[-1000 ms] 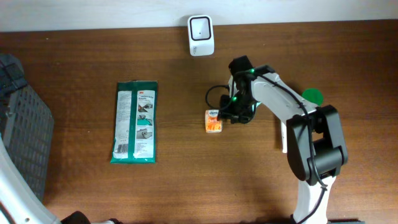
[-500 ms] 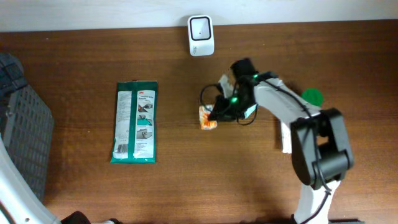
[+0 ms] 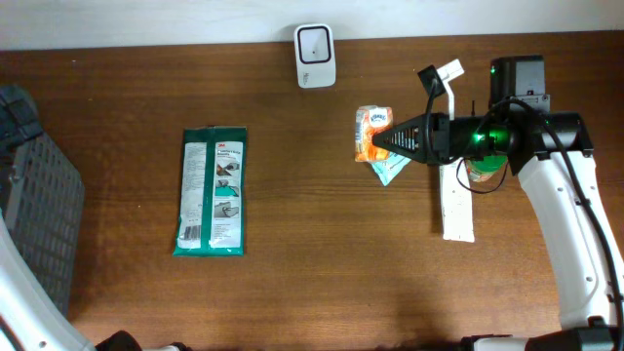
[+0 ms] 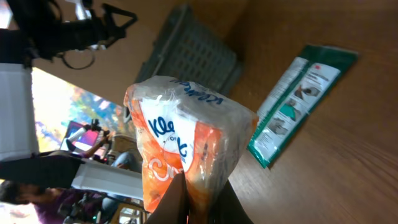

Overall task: Scan the item barcode
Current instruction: 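Hold the orange Kleenex pack up to the scanner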

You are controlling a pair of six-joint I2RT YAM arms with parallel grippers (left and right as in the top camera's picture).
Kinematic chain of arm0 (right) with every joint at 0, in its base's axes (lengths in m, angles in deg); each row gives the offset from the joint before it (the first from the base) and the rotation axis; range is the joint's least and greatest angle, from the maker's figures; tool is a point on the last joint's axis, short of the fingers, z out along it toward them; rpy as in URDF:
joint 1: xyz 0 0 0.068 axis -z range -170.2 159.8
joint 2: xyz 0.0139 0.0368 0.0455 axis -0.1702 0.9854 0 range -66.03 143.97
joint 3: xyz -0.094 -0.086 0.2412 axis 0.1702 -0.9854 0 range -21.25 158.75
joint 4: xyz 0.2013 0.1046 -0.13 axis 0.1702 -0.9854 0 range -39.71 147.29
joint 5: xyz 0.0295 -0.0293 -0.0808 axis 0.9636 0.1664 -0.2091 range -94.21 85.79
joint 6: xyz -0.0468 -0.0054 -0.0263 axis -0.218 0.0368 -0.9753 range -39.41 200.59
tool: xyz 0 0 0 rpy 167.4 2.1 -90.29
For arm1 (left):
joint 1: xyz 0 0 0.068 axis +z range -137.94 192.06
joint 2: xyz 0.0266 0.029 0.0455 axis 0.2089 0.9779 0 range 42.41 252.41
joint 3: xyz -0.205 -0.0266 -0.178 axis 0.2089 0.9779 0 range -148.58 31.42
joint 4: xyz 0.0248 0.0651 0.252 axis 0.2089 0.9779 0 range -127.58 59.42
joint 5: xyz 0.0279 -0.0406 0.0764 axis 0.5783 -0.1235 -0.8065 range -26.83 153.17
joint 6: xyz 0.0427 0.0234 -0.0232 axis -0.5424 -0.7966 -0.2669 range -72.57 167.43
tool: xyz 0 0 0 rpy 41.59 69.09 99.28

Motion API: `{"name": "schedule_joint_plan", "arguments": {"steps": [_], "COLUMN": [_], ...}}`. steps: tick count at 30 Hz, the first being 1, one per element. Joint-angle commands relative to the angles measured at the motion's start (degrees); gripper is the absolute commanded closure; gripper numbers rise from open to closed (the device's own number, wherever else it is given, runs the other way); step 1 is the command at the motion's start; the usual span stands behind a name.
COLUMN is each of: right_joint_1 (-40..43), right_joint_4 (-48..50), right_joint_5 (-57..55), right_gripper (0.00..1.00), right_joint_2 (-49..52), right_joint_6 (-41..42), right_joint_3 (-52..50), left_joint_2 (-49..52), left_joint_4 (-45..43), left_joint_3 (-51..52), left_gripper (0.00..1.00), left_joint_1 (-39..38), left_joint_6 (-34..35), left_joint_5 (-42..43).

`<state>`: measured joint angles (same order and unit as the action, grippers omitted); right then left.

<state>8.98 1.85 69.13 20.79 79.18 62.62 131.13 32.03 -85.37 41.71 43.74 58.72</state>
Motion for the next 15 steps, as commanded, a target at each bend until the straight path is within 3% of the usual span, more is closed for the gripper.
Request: {"name": "schedule_joint_plan", "arguments": {"steps": [1,2,4,6,8,10,11,13,15], "right_joint_1": [0.02,-0.20,-4.94,-9.46,-15.58,-19.23,-21.16,-23.30,-23.93], "right_joint_4": [-0.50,-0.55,-1.62,-6.32,-13.25,-12.22,-6.19,9.88,22.99], "right_joint_5": [-5.49,-9.16,-32.74,-44.52,-61.79,-76.54,-86.68,-102.01,-106.22], "right_gripper": [0.96,0.96,0.96,0.96,0.96,0.96,0.96,0.96,0.96], "right_joint_2": [-0.74,-0.74,0.37,6.21,19.87,31.82,39.41,47.69,53.94], "right_joint_6": [0.61,2.45,8.31,9.20,8.74,8.37,5.68,-2.12,-12.57], "right_joint_3": [0.85,0.85,2.14,10.10,29.88,44.41,50.34,50.97,50.93], "left_joint_2": [-0.13,-0.13,-0.13,-0.13,-0.13,-0.13,-0.13,-0.13,-0.13], "left_joint_4": [-0.07,-0.07,-0.07,-0.07,-0.07,-0.07,-0.07,-0.07,-0.07], "left_joint_3": [-0.13,-0.13,-0.13,-0.13,-0.13,-0.13,-0.13,-0.13,-0.13], "left_gripper": [0.01,0.01,0.01,0.01,0.01,0.01,0.01,0.01,0.01], "left_joint_1": [0.13,0.13,0.13,0.13,0.13,0.13,0.13,0.13,0.13], "left_joint_6": [-0.72,-0.72,-0.72,-0.72,-0.72,-0.72,-0.72,-0.72,-0.72], "left_joint_5": [0.17,0.20,0.17,0.17,0.17,0.20,0.20,0.20,0.17]}}
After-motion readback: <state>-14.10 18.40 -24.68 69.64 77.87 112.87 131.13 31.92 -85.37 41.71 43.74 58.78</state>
